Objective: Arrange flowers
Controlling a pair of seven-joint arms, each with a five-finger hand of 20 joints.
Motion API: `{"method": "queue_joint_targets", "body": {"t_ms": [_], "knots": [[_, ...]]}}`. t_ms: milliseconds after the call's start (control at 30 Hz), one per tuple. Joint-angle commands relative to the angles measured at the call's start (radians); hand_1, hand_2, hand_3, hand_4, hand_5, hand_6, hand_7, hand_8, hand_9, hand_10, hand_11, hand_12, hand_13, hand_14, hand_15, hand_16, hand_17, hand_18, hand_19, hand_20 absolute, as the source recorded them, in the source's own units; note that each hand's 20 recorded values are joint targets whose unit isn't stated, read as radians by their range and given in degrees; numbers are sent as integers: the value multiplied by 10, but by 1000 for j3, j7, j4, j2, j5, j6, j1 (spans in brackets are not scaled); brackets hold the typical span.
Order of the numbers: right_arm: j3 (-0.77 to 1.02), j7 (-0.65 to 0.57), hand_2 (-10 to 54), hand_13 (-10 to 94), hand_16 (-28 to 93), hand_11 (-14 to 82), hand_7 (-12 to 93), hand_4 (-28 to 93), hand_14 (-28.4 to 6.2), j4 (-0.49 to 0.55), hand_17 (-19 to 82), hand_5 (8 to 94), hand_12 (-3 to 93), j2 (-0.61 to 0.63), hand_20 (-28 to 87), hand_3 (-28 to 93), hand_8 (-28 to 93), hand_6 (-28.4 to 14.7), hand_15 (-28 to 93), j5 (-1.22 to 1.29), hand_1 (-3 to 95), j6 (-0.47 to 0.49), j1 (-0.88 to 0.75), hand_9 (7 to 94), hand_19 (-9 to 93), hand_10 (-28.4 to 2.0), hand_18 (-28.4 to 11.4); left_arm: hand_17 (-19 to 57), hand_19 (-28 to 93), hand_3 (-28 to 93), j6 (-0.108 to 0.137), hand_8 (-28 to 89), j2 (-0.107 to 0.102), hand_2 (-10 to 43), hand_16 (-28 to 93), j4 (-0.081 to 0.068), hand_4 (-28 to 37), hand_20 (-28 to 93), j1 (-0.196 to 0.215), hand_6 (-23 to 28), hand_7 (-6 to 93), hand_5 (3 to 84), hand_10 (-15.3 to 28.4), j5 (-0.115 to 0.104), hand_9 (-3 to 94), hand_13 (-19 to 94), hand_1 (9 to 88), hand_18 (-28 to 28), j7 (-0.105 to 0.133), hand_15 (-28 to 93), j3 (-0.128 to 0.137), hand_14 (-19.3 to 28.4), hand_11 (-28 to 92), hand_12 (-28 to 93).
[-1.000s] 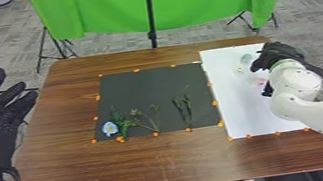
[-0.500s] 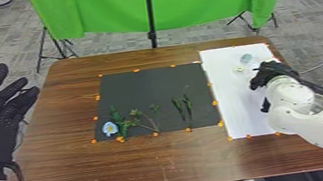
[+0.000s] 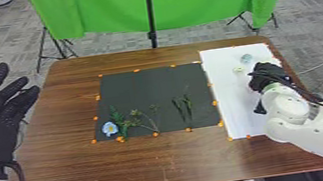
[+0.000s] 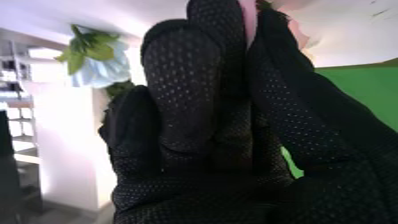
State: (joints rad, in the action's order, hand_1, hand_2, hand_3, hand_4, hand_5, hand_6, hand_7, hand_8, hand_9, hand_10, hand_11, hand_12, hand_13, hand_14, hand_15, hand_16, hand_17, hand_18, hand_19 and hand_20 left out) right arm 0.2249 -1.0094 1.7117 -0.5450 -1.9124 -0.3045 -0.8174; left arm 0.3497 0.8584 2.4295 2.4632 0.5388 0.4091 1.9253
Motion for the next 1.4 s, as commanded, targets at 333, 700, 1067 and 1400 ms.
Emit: {"method": "queue_joint_targets", "body": {"t_ms": [333,700,1067,1400], "knots": [[-172,30,-95,875,192,148,294,-283,-21,123,521,810,317,-94,394,746,35,17,602,-162,552,-223,238,937,932,-50,-162,-84,603,748,-53,-75,-20,85,-95,6,-283,12,-52,72,101,309,188,43,280,222,182,284,-58,522,-3,272,249,118],[-257,207,-95,871,198,164,282,-283,-19,17,521,815,319,-451,415,748,46,16,611,-38,553,-126,381,937,932,-52,-162,-82,604,744,-65,-74,-82,84,-95,-16,-283,10,-192,70,99,306,189,49,281,222,181,284,-88,521,-46,272,248,119],[-399,199,-95,864,201,174,283,-283,-20,-121,515,811,317,-689,427,749,49,16,624,108,549,-58,499,937,932,-55,-159,-80,608,743,-100,-74,-148,83,-95,-58,-283,10,-361,70,100,305,188,49,281,222,182,284,-67,522,-118,273,248,119],[-494,138,-95,856,201,258,286,-283,-22,-189,502,807,310,-805,447,743,29,29,644,196,538,-62,578,929,932,-62,-158,-79,609,745,-110,-75,-191,82,-95,-73,-283,9,-447,71,99,308,188,45,282,223,182,284,-73,522,-172,272,248,119]]}}
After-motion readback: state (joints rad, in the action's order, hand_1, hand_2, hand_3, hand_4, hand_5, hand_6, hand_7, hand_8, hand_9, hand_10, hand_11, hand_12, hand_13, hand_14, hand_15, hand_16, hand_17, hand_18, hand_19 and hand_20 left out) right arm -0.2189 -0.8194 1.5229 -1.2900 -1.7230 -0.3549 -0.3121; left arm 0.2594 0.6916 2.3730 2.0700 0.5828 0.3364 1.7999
